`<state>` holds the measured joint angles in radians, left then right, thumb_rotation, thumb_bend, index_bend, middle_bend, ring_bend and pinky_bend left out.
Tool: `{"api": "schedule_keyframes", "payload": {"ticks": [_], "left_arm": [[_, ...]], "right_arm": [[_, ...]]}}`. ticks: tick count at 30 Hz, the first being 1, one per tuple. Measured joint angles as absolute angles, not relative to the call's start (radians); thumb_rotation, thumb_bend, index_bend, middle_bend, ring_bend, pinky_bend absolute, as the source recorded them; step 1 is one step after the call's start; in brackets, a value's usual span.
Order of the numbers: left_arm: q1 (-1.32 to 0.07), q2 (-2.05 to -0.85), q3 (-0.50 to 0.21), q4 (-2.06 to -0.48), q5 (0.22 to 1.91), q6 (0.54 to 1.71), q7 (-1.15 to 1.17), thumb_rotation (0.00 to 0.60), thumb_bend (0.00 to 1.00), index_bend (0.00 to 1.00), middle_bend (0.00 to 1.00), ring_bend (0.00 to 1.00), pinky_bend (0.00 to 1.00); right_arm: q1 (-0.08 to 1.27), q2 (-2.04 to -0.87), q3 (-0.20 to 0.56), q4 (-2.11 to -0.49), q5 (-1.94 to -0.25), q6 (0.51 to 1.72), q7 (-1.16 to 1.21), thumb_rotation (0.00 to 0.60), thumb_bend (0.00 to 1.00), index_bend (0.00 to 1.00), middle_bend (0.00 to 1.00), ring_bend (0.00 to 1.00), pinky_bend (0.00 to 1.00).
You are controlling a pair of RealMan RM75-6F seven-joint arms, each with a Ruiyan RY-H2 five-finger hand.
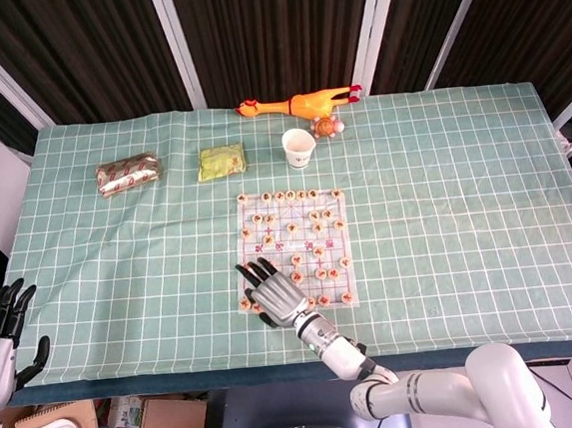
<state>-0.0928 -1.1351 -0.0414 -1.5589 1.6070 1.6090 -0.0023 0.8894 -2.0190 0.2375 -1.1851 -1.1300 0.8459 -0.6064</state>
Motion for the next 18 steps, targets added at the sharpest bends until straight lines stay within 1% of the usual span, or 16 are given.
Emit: {"api": "schedule_keyframes", "payload": {"ticks": [6, 11, 18], "left_arm": [[-0.091, -1.133, -0.040, -1.562, 1.605, 1.605, -0.003, 0.600, 0.45, 0.00, 0.00, 0.00, 0.02], [-0.091, -1.134, -0.037, -1.566, 1.611, 1.604, 0.006, 0.600, 0.45, 0.00, 0.00, 0.00, 0.02], [-0.090, -1.134, -0.038, -1.567, 1.609, 1.601, 0.004, 0.600, 0.45, 0.00, 0.00, 0.00, 0.01]], "right_arm": [[0.881, -1.985, 0.237, -1.226, -1.152, 0.883, -0.577, 0.600, 0.50, 0.61, 0.06, 0.00, 0.00], [0.878, -1.960, 0.269, -1.243, -1.146, 0.908, -0.553, 0.600, 0.50, 0.61, 0.06, 0.00, 0.00], [0.904, -1.974, 0.303, -1.155, -1.105, 0.894, -0.542, 0.600, 0.50, 0.61, 0.07, 0.00, 0.00]]}}
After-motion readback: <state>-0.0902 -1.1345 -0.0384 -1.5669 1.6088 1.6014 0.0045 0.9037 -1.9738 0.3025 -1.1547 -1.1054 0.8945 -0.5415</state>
